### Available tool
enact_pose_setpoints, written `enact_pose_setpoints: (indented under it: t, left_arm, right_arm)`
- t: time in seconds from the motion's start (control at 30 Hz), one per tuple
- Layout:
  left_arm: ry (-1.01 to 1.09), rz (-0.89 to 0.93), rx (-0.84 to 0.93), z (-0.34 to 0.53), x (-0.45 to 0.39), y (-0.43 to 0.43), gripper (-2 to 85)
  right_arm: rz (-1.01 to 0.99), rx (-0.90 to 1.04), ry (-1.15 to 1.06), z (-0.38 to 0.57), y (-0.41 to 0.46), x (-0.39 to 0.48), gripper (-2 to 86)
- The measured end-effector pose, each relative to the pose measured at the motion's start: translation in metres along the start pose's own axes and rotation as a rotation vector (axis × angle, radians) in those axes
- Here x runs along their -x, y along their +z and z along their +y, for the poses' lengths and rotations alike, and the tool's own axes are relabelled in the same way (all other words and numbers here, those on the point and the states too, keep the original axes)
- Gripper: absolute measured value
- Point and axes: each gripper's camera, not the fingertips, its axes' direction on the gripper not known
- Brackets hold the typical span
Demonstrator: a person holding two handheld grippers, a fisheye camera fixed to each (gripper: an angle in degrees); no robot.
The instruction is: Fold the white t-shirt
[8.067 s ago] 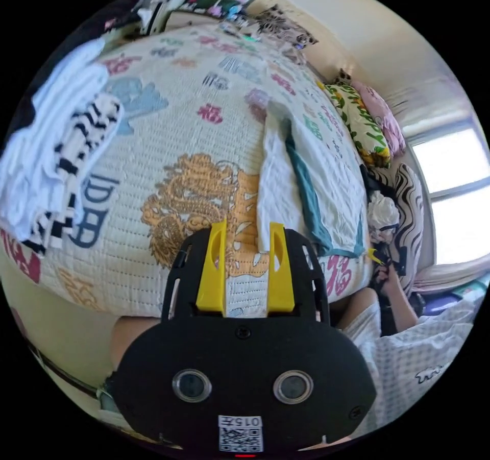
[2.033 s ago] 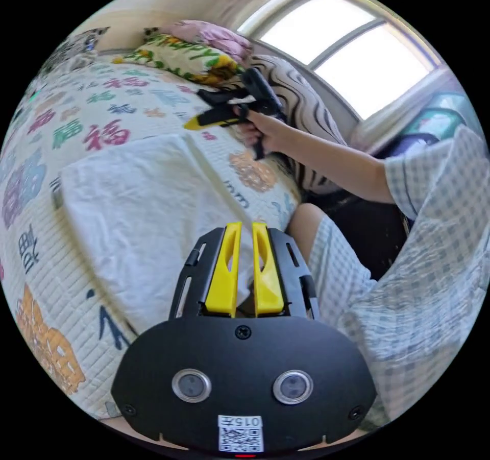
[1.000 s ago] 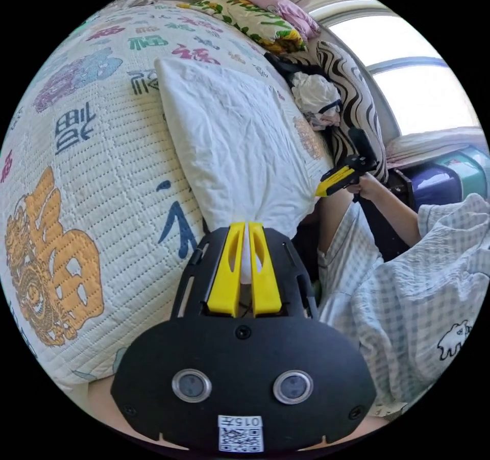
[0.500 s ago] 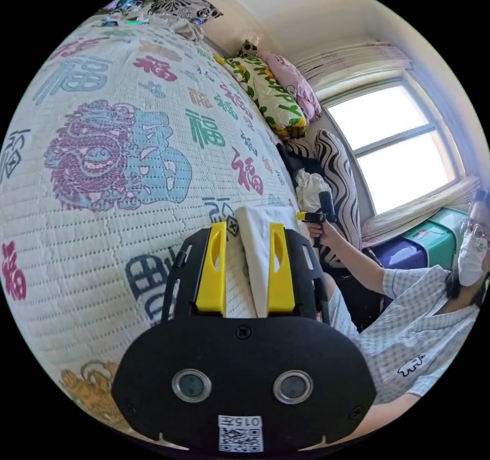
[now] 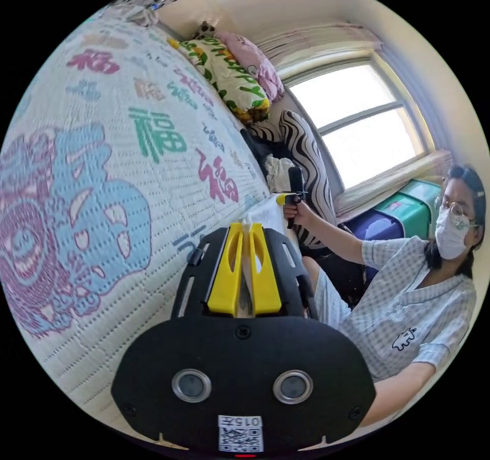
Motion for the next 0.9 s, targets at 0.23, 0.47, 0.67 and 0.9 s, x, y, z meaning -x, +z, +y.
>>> enact_pose_setpoints:
  t: [0.23,0.47,0.67,0.9]
  left_arm:
    - [0.278,-0.131,0.025,0.012,-0.092,-0.023,-0.3]
    - [0.482,-0.215,0.143,0.117,-0.195,0.002,-0.3]
    - [0.423,-0.301,0.301,0.179,-0.209,0.045,0.0]
    - [0.345,-0.378,0.358,0.199,-0.211,0.059,2.0]
  right_arm:
    - [0.242,0.056,-0.314,0.026,0.005,0.097,2.3]
    - [0.284,0.14,-0.427,0.128,0.05,0.157,1.1]
    - [0.388,0.366,-0.398,0.197,0.125,0.154,1.1]
    - [0.478,0.523,-0.354,0.213,0.177,0.128,3.4]
